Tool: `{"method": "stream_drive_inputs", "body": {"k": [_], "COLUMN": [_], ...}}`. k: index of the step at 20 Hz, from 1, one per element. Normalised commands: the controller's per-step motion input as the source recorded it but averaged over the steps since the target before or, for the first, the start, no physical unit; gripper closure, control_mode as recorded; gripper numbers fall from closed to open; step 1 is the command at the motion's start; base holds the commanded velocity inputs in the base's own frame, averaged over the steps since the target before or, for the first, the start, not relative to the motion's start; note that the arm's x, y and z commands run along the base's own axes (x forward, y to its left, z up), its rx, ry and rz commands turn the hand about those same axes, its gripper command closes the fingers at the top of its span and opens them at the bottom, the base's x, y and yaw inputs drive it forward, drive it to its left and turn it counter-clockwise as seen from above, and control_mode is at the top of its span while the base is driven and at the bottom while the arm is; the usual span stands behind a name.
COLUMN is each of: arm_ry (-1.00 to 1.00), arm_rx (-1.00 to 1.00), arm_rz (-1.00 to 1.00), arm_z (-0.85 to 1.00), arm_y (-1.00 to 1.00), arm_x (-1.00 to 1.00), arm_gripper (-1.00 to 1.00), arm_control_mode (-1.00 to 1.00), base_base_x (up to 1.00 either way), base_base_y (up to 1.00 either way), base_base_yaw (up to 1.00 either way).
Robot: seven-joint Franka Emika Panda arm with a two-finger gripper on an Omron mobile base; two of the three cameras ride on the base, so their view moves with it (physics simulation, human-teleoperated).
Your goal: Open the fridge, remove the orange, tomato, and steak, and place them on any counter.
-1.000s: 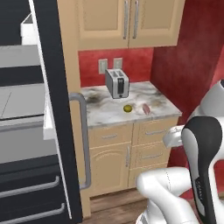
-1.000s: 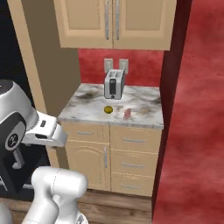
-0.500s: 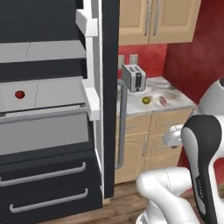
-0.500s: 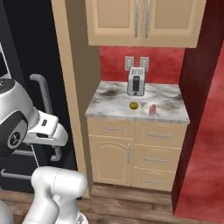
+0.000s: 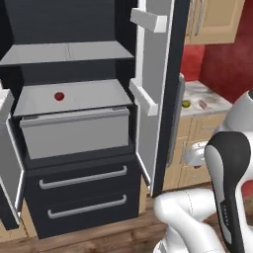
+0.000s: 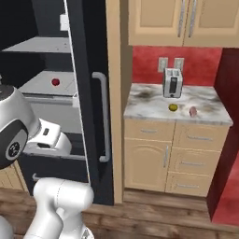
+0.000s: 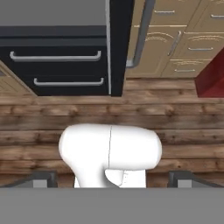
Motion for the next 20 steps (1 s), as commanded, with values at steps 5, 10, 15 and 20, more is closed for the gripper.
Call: {"method": "stream_drive_inputs", "body": {"k": [5,10,15,20], "arm_ry": [0.00,0.00,0.00,0.00], "arm_rx": [0.00,0.00,0.00,0.00], "arm_rz": [0.00,0.00,0.00,0.00], "arm_z": [0.00,0.00,0.00,0.00], "arm_y": [0.00,0.00,0.00,0.00], "arm_x": [0.00,0.00,0.00,0.00], "arm_gripper": [-1.00,-1.00,-1.00,-1.00], "arm_control_mode": [1.00,1.00,1.00,1.00], "base_base_x": [0.23,0.43,0.56,0.91], "base_base_y": [0.80,0.90,0.62,0.07], "base_base_yaw": [-0.01,-0.02,-0.01,-0.02]}}
